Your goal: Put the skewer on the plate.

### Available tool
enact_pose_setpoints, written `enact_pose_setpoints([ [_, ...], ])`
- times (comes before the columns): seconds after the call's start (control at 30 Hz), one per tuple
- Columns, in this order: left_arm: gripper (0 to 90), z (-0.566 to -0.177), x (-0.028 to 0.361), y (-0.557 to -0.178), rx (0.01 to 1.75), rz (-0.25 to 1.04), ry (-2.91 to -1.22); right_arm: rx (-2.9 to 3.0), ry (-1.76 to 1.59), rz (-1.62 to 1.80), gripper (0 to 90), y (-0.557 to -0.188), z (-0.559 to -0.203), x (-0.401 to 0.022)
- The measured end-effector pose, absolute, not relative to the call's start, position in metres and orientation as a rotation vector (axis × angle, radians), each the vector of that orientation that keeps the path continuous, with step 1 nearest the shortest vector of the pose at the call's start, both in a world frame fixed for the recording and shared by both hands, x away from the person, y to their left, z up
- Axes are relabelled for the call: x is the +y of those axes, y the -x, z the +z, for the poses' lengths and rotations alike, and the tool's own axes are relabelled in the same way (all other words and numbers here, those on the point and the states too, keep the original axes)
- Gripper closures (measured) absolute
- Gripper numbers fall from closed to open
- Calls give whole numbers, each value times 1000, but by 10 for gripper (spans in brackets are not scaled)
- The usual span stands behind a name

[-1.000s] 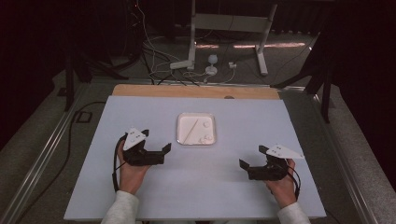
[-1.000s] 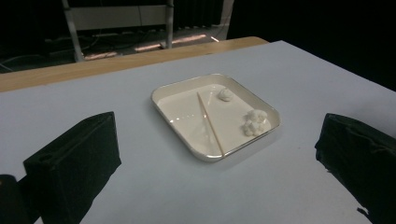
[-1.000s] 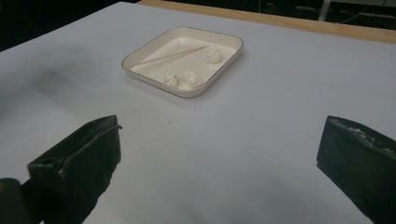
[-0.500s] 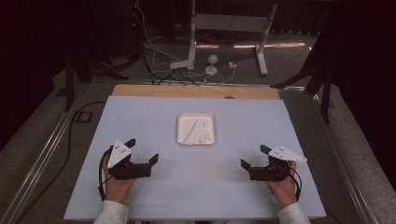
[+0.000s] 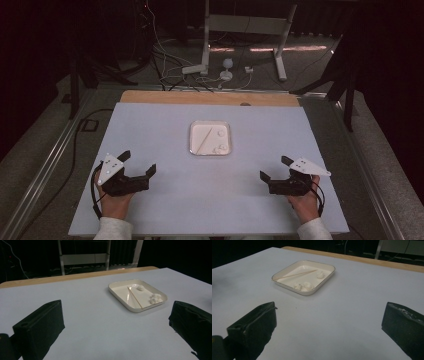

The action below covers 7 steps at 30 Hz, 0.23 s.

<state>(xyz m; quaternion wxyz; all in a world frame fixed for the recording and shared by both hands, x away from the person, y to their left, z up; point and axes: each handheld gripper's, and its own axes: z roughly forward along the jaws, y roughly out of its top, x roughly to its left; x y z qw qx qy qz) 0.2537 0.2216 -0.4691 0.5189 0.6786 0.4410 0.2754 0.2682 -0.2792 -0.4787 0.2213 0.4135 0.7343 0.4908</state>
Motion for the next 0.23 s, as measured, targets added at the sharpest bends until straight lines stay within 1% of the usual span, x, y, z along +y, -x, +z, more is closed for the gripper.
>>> enact_pose_setpoints([
  [0.23, 2, -471, 225, -255, 1090, 664, -1617, 2026, -1145, 1339, 0, -267, -481, -281],
])
